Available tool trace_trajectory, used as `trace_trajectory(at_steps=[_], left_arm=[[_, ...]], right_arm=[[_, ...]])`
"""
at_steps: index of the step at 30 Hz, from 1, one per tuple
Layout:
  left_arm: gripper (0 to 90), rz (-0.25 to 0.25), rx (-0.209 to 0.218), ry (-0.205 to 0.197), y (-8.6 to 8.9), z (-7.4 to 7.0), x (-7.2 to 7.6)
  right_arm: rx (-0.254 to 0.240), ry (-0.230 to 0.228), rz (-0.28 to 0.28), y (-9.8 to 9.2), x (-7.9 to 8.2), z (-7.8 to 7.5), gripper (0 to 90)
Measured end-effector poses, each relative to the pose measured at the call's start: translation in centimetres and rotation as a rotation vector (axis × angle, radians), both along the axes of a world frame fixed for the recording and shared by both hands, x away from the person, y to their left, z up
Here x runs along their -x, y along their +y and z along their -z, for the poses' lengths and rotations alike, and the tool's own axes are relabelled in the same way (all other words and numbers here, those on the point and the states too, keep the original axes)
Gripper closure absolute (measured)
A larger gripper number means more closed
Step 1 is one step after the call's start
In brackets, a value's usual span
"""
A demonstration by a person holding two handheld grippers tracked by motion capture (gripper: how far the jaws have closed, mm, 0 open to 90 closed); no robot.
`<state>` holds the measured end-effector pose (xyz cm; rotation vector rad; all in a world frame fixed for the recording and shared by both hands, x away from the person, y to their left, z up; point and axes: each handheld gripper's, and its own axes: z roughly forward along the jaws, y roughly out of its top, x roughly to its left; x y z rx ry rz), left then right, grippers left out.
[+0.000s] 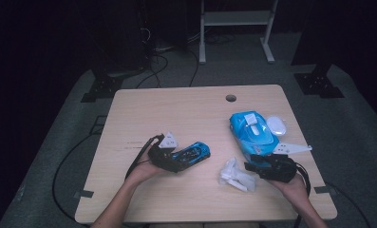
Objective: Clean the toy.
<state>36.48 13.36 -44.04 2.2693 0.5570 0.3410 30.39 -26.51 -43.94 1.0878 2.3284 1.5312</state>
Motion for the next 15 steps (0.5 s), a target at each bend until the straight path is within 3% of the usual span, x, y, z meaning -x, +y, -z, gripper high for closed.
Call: trace_trajectory(at_steps=[15], left_arm=[[17.7, -0.018, 0.036, -0.009, 1.8, -0.3, 1.0]], right_arm=[[0.010, -0.006, 0.012, -0.5, 0.1, 0.0, 46.4]])
